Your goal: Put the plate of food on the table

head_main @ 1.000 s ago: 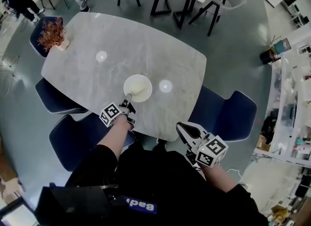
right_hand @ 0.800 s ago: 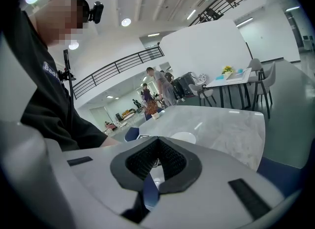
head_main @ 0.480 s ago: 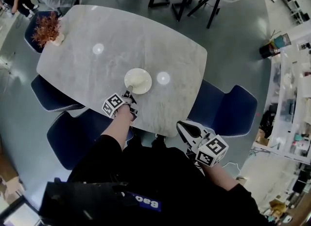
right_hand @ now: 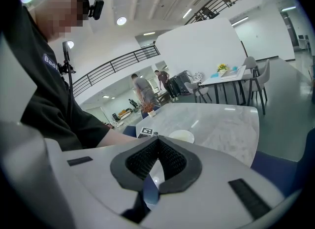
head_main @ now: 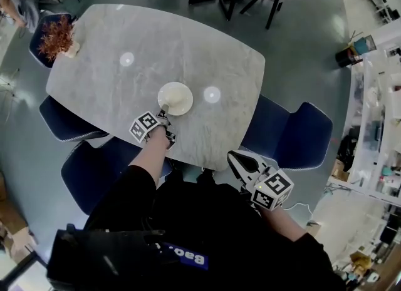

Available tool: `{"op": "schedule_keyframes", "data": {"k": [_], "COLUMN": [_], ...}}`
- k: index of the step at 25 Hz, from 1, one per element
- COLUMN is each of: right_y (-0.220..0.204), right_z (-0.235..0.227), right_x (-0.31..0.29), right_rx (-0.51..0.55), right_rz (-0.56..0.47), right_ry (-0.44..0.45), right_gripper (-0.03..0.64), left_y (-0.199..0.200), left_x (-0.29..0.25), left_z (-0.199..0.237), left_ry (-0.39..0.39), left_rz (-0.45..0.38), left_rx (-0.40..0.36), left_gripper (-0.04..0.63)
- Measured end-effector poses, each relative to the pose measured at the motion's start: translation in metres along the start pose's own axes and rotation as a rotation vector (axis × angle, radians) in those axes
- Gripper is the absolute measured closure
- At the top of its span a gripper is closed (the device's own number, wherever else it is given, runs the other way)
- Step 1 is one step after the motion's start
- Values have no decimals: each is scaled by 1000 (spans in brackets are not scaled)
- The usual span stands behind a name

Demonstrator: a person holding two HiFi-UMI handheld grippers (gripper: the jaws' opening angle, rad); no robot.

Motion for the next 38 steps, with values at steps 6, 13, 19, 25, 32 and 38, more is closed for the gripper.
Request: {"op": "schedule_keyframes", "data": {"k": [6,13,19,25,32,38], "right_y": [0,1,0,4,2,-4], "right_z": [-8,-20,-20,-24,-19,-18], "right_x": [2,9,12,17,24,34], "right_rx": [-11,-23,-28,-24,23,38], "right_rz": [-14,-19,-14,-25,-50,-49], "right_ry": [-16,-44,-33,-1,87,144], "right_gripper": [607,607,607,607,607,607], "left_y": [3,-5,-12,-17,-32,-79], "left_x": [-3,-1,6,15,49,91], "left_z": [-2,10,17,19,-4,-44], "left_ry": [73,143,158,123,11,-93], "left_rz": [77,149,209,227,123,95], "left_rx": [-122,-135,-156,-120,-67,-42], "left_gripper": [559,489,482,482,483,483]}}
Point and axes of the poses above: the fingertips, and each gripper's own axes: x backward along the fingers, z to its left, y out of its top, the point moved 3 cm from there along x, backward along the fingers, and after that the axes turned 8 degrees about -y, right-handed, at the moved point
